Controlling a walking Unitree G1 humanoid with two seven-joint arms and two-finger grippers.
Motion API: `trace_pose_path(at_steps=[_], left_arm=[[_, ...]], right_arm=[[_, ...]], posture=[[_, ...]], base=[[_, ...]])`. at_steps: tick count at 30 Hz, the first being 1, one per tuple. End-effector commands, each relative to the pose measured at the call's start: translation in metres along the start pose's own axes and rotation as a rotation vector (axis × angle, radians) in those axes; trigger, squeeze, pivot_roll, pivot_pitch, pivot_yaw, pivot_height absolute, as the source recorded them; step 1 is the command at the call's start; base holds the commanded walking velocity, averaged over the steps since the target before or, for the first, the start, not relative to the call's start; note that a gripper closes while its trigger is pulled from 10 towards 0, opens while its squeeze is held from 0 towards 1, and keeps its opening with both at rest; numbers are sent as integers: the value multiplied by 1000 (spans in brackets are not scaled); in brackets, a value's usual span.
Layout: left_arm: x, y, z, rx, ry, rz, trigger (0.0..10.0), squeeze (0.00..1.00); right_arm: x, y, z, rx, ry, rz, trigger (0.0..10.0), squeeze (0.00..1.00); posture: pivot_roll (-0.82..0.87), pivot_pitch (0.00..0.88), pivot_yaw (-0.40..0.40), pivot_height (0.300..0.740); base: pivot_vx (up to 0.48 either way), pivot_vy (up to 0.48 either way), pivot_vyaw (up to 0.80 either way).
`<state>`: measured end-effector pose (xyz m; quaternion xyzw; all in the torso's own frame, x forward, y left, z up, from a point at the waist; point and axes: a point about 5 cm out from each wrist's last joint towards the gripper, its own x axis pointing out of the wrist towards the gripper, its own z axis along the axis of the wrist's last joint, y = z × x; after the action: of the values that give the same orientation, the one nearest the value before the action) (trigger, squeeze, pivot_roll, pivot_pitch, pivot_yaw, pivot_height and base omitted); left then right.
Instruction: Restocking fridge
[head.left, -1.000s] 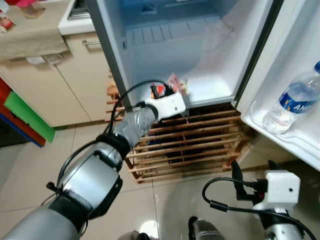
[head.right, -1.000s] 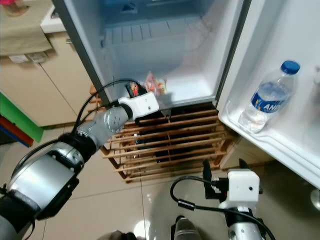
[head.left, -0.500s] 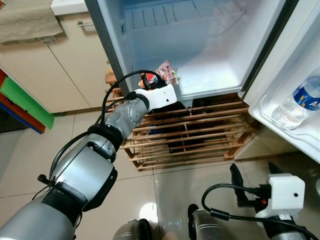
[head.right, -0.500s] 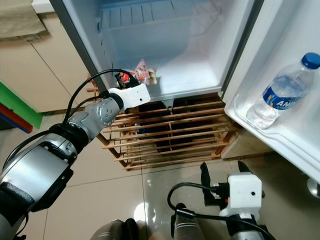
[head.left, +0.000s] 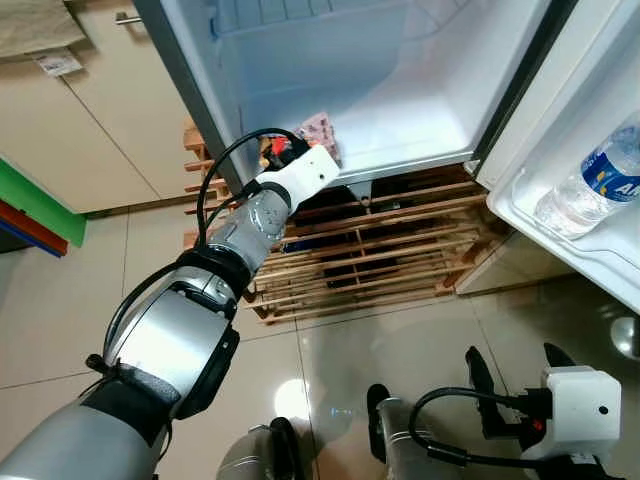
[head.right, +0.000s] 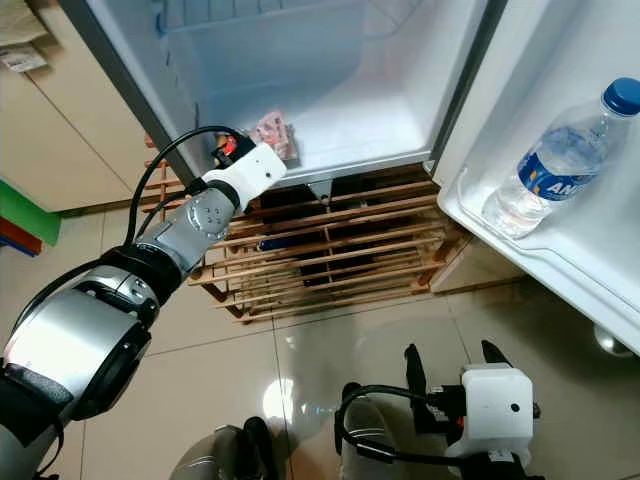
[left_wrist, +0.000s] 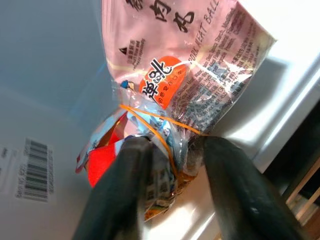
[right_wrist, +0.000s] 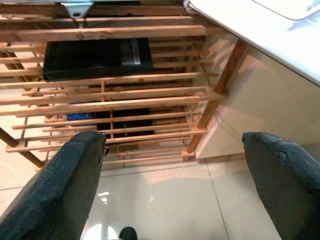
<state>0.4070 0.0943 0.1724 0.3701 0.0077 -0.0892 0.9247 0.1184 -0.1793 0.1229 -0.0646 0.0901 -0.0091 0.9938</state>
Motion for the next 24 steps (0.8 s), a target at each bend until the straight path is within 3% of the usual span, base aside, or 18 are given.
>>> trace_pose_path(at_steps=[1, 5, 7, 8, 9, 11, 17, 20, 21, 24], left_arm=[[-2, -2, -10, -43, 63, 18, 10000, 1000], [-2, -2, -15, -69, 99, 40, 10000, 1000], [-2, 2, -14, -129, 114, 62, 10000, 1000], [-1, 2, -12, -162, 109, 63, 10000, 792], [0, 1, -7, -238, 96, 56, 10000, 0], [0, 0, -4, -298, 91, 49, 10000, 0], [3, 9, 3, -658, 105, 59, 10000, 0], [5, 12, 10, -707, 83, 50, 10000, 0], [6, 11, 16, -647, 57, 29, 10000, 0], [7, 11, 26, -635, 0, -4, 10000, 0]], right_arm=[[-3, -1, -1, -4, 20, 4, 10000, 0], [-5, -3, 0, -15, 23, 8, 10000, 0], [-6, -5, 0, -22, 26, -5, 10000, 0], [-7, -6, 0, -23, 26, -11, 10000, 0], [-7, -6, 1, -22, 27, -18, 10000, 0], [-5, -5, 0, -18, 26, -21, 10000, 0], [11, -1, 0, 0, -9, -6, 10000, 0], [18, 1, 0, 5, -22, 2, 10000, 0], [23, 2, 0, 8, -33, 6, 10000, 0], [29, 3, 2, 14, -54, 2, 10000, 0]], posture=[[-358, 322, 73, 740], [-388, 328, 73, 740], [-392, 327, 78, 740], [-390, 322, 82, 740], [-383, 316, 85, 740], [-370, 307, 88, 740], [-314, 276, 91, 740], [-301, 263, 93, 740], [-294, 253, 96, 740], [-277, 225, 107, 740]], base=[[0, 0, 0], [0, 0, 0], [0, 0, 0], [0, 0, 0], [0, 0, 0], [0, 0, 0], [0, 0, 0], [0, 0, 0], [0, 0, 0], [0, 0, 0]])
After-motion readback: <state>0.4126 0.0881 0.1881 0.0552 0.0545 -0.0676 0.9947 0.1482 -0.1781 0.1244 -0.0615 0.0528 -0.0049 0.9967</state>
